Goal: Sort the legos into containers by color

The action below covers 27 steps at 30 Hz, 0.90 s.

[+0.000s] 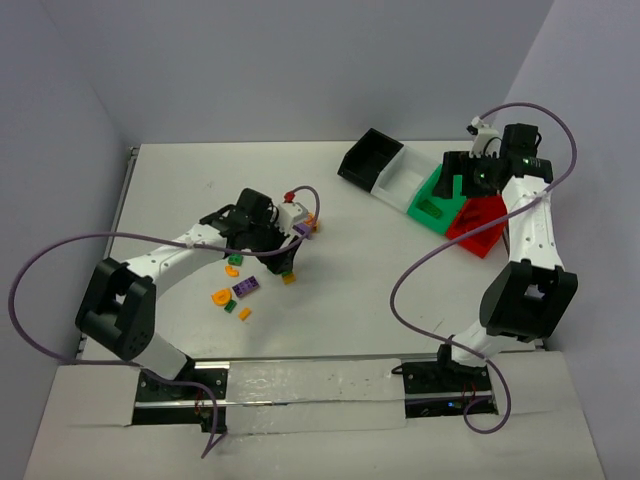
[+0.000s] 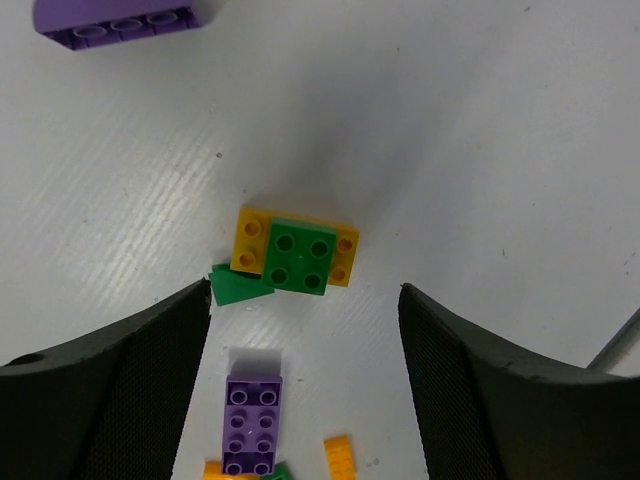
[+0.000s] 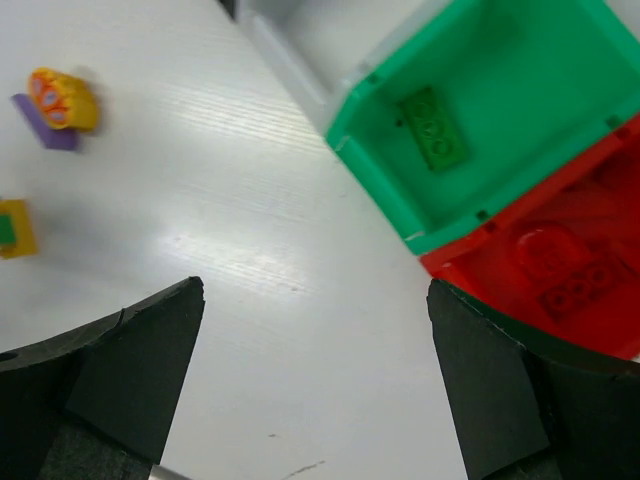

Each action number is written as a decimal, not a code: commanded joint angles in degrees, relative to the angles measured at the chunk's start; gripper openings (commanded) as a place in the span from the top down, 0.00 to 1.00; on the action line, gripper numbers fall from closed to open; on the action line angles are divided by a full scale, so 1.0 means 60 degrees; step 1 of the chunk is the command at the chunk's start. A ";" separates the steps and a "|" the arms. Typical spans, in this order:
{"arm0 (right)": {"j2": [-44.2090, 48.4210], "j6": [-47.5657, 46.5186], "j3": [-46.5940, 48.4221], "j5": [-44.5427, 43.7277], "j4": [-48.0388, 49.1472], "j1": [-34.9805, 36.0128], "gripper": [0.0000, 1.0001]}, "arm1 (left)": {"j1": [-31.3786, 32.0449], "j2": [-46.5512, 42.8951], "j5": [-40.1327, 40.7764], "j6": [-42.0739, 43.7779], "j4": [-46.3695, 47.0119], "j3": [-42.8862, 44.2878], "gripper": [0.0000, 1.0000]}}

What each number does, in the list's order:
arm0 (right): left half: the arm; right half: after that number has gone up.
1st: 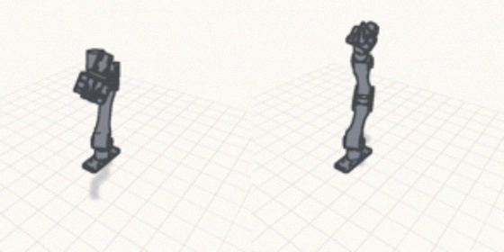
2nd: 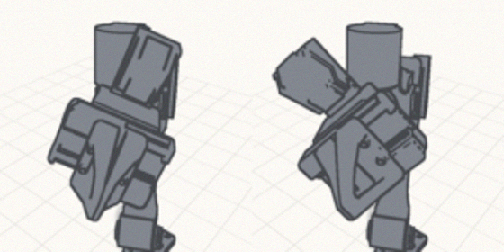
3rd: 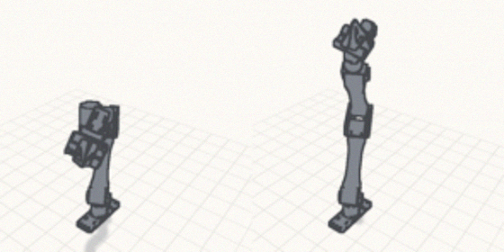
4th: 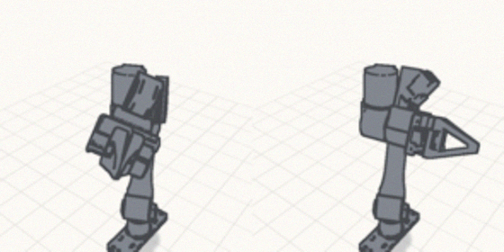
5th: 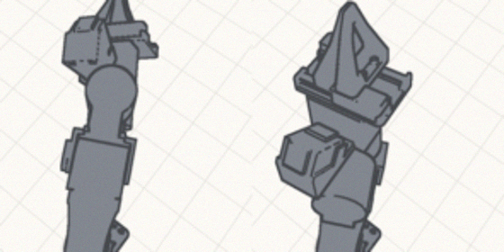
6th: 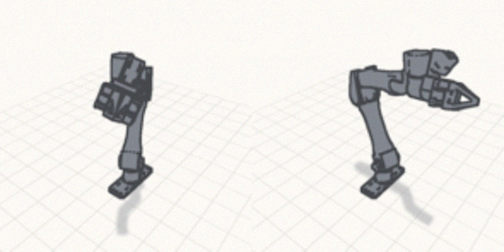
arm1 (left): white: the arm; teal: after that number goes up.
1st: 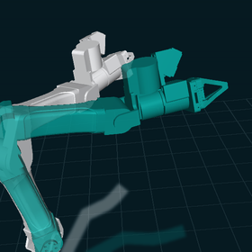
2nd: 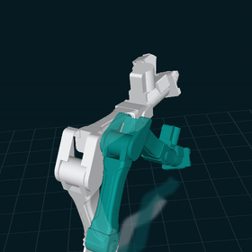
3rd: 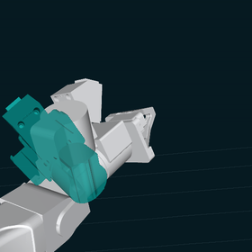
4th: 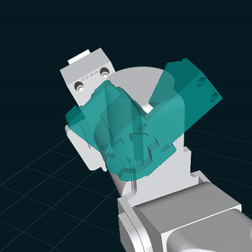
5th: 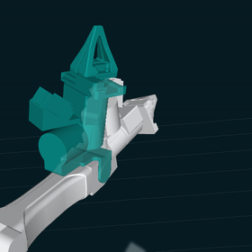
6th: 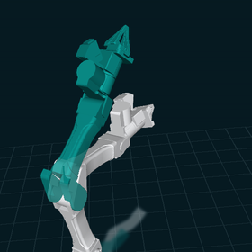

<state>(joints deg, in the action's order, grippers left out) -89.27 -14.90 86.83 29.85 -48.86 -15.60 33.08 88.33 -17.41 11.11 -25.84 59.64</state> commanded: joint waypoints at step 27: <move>0.0580 0.0636 -0.0058 0.1278 -0.0177 0.0270 0.00 | 0.0449 0.1553 0.0537 0.0624 0.0457 0.0497 0.65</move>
<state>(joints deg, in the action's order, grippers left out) -88.01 -11.60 85.76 36.33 -49.36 -14.59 35.31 96.77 -14.75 14.32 -25.35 60.29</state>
